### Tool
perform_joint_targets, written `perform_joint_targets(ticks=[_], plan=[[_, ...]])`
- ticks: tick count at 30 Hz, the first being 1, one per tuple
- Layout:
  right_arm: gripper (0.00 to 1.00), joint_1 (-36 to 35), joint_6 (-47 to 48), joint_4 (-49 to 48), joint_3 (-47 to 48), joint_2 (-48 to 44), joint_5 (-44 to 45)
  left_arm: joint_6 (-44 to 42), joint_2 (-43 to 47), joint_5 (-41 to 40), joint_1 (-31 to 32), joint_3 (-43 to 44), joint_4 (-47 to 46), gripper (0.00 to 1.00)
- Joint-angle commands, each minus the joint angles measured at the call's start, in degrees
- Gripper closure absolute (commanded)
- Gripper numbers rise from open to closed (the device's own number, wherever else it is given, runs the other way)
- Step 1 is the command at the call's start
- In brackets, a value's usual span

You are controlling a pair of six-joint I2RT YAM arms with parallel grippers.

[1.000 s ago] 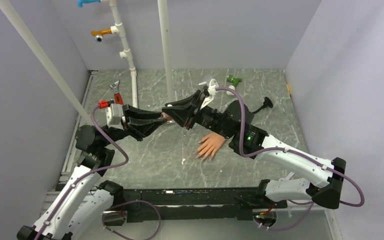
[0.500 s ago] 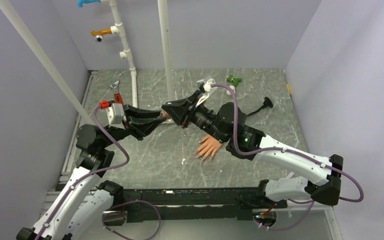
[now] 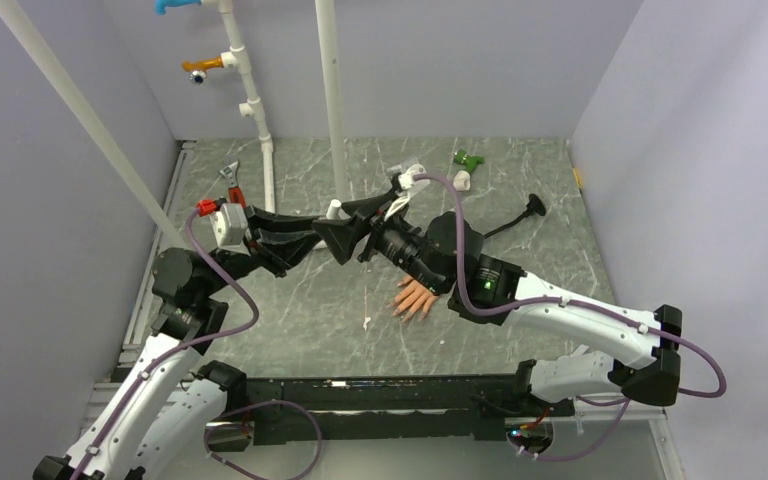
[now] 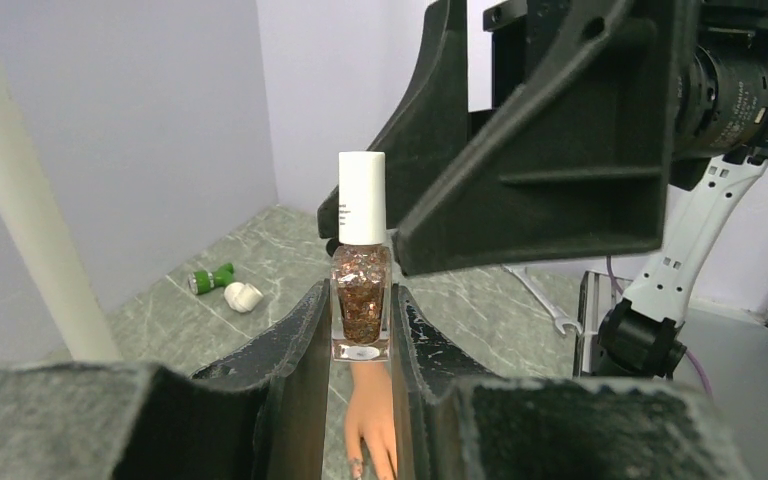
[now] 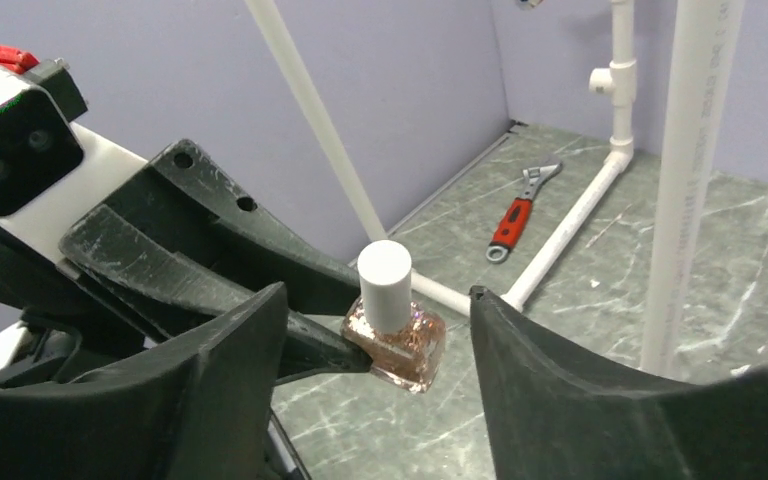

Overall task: Paint the nails
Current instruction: Screw the nail polish bottle.

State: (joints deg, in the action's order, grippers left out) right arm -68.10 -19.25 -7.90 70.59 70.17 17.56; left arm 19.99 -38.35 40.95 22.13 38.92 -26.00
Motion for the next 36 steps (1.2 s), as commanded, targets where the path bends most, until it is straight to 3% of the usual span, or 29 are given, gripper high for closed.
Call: perform_joint_targets(ticks=[1,2,3,10,15,18,21,27,31,36], plan=[[0.15,-0.46,2.04,0.86,1.88,-1.41,0.13,-1.09,0.28,-1.68,-0.08,1.33,-2.87,1.00],[0.03,-0.50,2.79,0.74,1.86,-1.75,-0.30,-1.09,0.22,-1.44,-0.08,1.38,-2.83,1.00],[0.01,-0.46,3.33,0.50,1.62,-2.28,-0.64,-0.97,0.13,-1.34,-0.12,1.35,-2.87,1.00],[0.00,-0.18,9.48,-1.67,-1.16,-6.50,-5.50,-0.30,-0.58,-0.09,-0.07,1.60,-3.59,1.00],[0.00,2.92,11.84,-5.63,-8.28,-12.43,-17.99,0.17,-0.53,1.00,-0.09,1.61,-4.18,1.00],[0.01,9.33,8.38,-7.92,-11.31,-14.21,-26.73,2.14,-1.34,3.89,-0.05,1.60,-6.61,1.00],[0.03,16.29,3.33,-14.88,-14.60,-14.96,-37.64,5.16,-3.22,8.02,-0.05,1.68,-10.67,1.00],[0.15,18.63,3.84,-18.75,-13.85,-12.76,-48.13,7.09,-5.25,11.99,-0.03,2.47,-12.44,1.00],[0.25,18.99,3.45,-21.00,-13.66,-11.49,-50.52,6.59,-5.18,11.83,0.00,2.57,-11.69,1.00],[0.30,19.13,2.59,-22.00,-12.65,-10.00,-49.70,6.98,-5.33,12.63,0.00,2.71,-12.25,1.00]])
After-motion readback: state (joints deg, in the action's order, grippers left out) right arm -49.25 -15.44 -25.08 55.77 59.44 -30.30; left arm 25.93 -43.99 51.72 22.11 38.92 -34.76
